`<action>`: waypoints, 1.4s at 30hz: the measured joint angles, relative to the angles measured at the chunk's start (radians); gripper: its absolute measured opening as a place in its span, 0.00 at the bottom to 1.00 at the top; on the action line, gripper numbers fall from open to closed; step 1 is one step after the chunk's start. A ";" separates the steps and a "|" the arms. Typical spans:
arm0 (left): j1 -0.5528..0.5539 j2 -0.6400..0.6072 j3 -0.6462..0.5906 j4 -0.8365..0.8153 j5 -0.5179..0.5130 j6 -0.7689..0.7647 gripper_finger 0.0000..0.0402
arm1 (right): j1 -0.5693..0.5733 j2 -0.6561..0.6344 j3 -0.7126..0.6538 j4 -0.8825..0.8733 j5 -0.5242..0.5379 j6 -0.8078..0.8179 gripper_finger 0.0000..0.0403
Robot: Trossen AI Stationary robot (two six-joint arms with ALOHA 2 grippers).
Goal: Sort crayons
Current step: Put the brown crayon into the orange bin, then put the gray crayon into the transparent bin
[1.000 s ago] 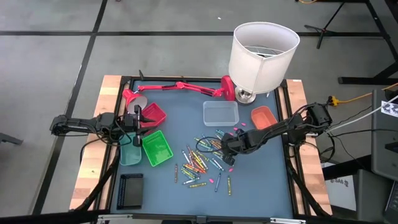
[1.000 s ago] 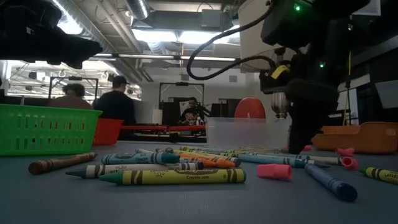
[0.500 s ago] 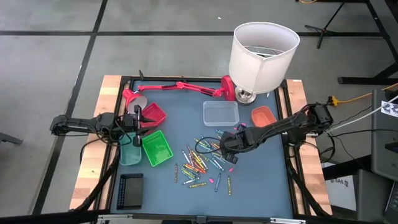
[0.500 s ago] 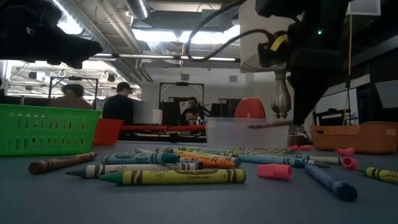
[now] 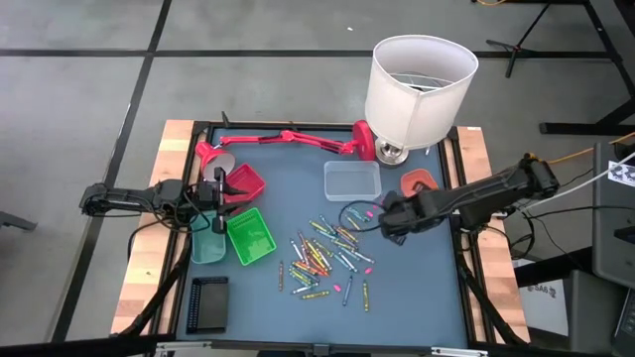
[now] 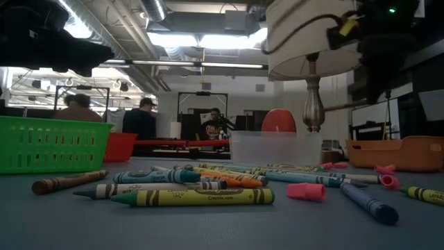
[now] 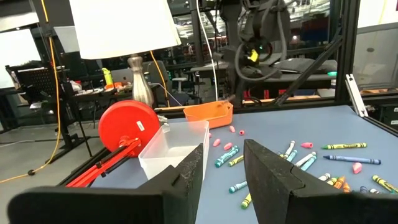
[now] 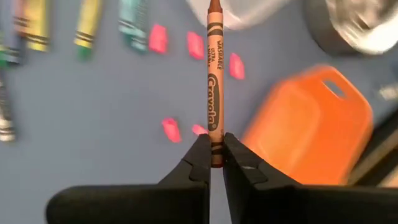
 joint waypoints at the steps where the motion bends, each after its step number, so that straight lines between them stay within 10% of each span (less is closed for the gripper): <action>1: 0.000 0.000 0.000 0.000 0.000 0.000 0.25 | 0.000 -0.019 -0.018 -0.016 0.001 0.023 0.04; 19: 0.000 0.096 0.000 0.214 0.000 0.002 0.25 | 0.000 -0.193 -0.344 -0.033 -0.001 0.251 0.05; 32: 0.000 0.488 0.198 0.187 0.000 -0.033 0.25 | 0.000 -0.193 -0.352 -0.032 -0.001 0.251 0.06; 42: 0.005 0.853 0.436 0.131 0.117 -0.032 0.25 | 0.000 -0.193 -0.352 -0.013 -0.001 0.248 0.29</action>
